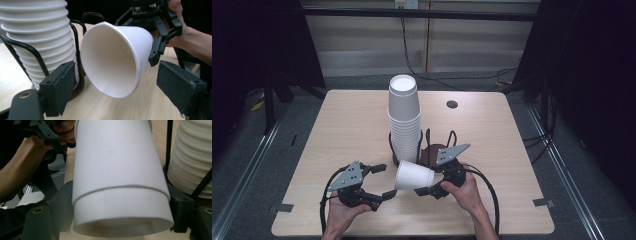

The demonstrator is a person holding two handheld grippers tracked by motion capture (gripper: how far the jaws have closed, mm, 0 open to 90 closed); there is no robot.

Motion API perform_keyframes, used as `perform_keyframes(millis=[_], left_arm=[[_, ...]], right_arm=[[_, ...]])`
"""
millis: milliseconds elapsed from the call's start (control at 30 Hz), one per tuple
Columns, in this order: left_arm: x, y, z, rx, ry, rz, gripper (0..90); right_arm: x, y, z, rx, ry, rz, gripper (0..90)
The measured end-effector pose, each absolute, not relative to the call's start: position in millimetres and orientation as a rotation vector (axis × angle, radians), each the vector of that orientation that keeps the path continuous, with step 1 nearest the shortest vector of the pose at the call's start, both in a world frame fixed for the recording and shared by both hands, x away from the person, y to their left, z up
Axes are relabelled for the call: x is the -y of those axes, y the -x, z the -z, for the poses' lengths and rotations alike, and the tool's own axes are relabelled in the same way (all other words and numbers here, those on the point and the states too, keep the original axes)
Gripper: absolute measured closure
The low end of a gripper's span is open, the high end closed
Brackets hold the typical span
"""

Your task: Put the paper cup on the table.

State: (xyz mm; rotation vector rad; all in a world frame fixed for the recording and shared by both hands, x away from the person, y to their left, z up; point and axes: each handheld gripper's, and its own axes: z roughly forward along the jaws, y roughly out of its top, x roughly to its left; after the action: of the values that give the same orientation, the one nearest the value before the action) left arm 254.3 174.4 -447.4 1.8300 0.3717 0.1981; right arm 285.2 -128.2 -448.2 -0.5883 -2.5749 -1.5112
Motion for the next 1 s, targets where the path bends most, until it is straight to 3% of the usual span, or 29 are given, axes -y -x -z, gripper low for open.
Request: perform_keyframes(millis=[800, 1000], left_arm=[[-169, -259, 455, -0.33, -1.789, -0.133, 14.7], [-164, -262, 458, -0.335, -1.789, -0.125, 4.0]], right_arm=[[128, -275, 454, 2.493, 0.443, 1.693, 23.7], [124, -276, 453, 2.5, 0.415, 1.677, 23.7]])
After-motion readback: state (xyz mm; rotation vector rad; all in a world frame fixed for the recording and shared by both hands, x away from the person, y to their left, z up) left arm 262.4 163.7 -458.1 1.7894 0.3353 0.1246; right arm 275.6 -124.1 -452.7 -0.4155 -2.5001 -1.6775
